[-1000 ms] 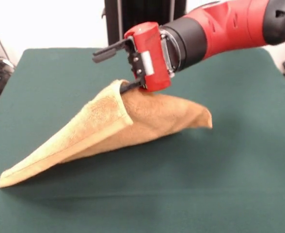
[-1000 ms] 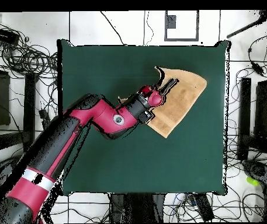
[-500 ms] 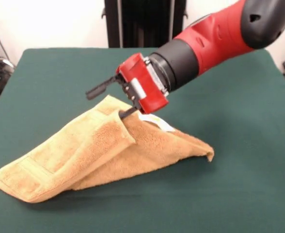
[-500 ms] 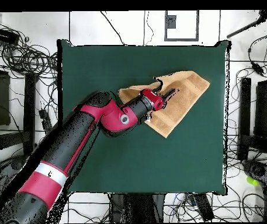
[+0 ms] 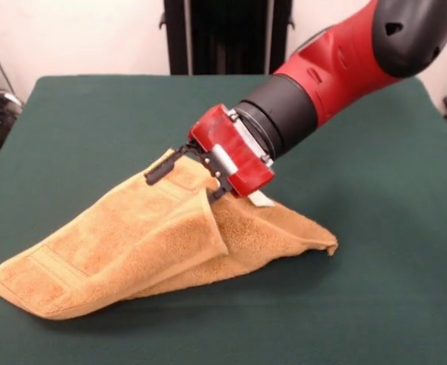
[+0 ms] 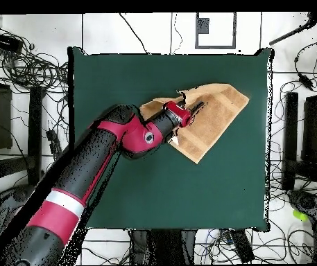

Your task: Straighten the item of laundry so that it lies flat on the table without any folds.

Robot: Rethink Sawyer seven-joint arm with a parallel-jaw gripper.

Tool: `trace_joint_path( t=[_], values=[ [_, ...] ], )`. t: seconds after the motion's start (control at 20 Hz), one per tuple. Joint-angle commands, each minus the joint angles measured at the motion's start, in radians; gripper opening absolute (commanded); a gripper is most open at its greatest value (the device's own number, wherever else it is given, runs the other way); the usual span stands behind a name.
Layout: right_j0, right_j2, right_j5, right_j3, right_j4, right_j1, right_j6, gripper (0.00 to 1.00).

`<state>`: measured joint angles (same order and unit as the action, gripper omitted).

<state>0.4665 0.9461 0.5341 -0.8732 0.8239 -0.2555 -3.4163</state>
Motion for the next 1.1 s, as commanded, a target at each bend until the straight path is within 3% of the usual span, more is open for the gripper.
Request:
trace_joint_path(
  t=[0.05,0.55,1.1],
  values=[
    [0.043,-0.058,-0.113,0.112,-0.029,-0.103,-0.426,1.0],
    [0.043,-0.021,-0.116,0.142,-0.034,-0.144,-0.536,1.0],
    [0.04,-0.04,-0.121,0.146,-0.055,-0.117,-0.531,1.0]
  ],
)
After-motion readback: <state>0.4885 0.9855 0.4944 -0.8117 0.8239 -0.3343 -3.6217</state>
